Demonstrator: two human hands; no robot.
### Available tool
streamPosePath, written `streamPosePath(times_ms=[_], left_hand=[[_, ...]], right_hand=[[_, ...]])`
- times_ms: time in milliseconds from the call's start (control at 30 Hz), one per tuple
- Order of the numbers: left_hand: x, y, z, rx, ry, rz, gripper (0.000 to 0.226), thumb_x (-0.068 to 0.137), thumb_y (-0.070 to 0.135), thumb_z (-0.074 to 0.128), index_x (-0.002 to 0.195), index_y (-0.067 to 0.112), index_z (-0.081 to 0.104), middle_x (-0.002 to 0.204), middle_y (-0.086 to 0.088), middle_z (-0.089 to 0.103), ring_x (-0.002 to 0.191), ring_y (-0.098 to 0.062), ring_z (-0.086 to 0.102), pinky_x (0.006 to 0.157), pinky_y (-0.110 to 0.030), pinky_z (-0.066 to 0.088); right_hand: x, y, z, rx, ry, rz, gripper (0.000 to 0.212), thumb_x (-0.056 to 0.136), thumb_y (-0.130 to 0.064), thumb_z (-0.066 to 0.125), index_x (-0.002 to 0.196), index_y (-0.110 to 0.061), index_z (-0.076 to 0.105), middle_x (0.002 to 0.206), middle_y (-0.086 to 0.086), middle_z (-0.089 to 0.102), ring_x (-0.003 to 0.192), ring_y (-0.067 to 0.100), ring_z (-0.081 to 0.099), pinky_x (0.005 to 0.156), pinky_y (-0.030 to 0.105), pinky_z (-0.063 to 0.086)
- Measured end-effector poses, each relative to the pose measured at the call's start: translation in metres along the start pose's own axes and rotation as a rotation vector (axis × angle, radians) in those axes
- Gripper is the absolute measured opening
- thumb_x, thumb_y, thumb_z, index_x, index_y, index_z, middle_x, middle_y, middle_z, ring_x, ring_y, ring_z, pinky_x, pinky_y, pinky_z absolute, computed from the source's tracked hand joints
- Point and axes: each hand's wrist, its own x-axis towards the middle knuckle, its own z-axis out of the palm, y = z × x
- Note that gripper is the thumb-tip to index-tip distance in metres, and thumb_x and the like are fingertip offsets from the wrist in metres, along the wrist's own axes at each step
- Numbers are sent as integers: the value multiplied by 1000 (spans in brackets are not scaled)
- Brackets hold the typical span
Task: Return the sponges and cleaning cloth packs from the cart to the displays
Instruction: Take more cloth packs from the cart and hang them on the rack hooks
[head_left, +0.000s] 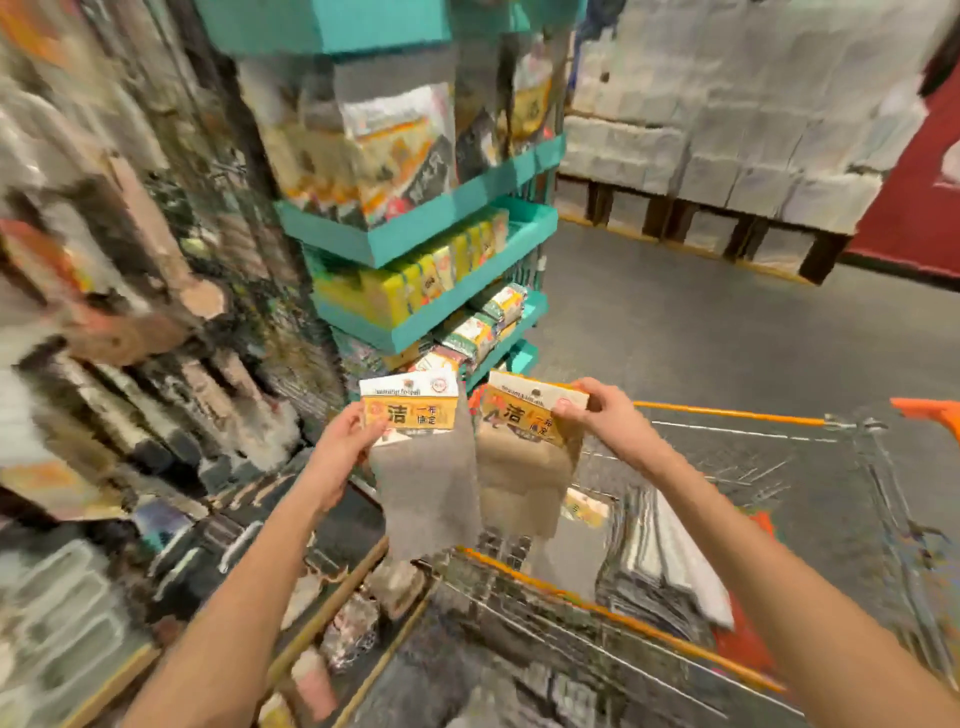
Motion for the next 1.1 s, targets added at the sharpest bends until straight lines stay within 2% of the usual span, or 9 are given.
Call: streamPosePath(times_ms=[67,167,300,400,533,633,700,900,1100], left_hand=[[-22,9,-39,-33,71,13,13,95,15,55,108,14,56,90,7,68,68,10,62,55,-7,44],[-47,13,-93,-63,138,7,24,95,19,57,118,12,55,107,0,69,90,-6,67,65,-11,48],[-82,13,-162,-56,307,35,16,95,11,55,111,11,56,100,-1,69,75,-2,64,56,-8,45],[-104,4,-221,-68,439,42,20,94,11,56,114,12,57,94,1,66,68,5,61,57,-8,43],[-124,-10,-303,-76,568,24,27,93,20,60,119,14,58,95,-5,68,63,-8,51,50,-16,35],[-130,-13,-358,-118,609,48,21,96,15,54,116,17,58,74,13,66,56,0,50,51,-12,37],[-130,-16,-399,-116,619,56,22,96,20,55,117,19,59,77,9,66,64,-9,49,54,-18,34],[-120,-30,-499,-135,670,40,27,95,28,56,122,22,57,97,3,72,74,-8,59,66,-21,46],[-93,-30,-565,-96,725,46,24,97,24,52,120,15,57,99,-1,69,64,3,60,56,-12,44]], right_hand=[[6,-30,23,5,-88,-60,14,86,-23,67,100,-19,63,93,2,69,89,20,64,80,34,52],[16,-70,61,-6,-180,-141,15,88,-21,66,102,-20,64,99,9,70,91,26,65,84,40,53],[34,-120,122,-37,-317,-233,8,89,-16,63,96,-21,61,83,10,65,70,14,57,55,16,46],[49,-157,180,-26,-415,-293,9,89,-15,63,93,-22,59,86,2,66,75,12,60,65,16,48],[69,-204,265,-25,-533,-347,17,89,-19,64,106,-15,62,95,-1,68,85,11,65,71,17,52],[82,-236,323,-37,-584,-385,18,89,-22,64,107,-17,62,99,-4,70,89,9,67,75,18,53],[93,-258,363,-16,-627,-397,18,89,-21,64,107,-16,62,103,2,70,92,14,68,80,25,54],[129,-313,459,-33,-672,-441,22,88,-18,65,106,-7,61,104,7,69,90,17,66,73,19,51],[154,-344,521,-15,-675,-454,22,89,-18,64,108,-7,63,100,3,70,82,7,65,63,8,46]])
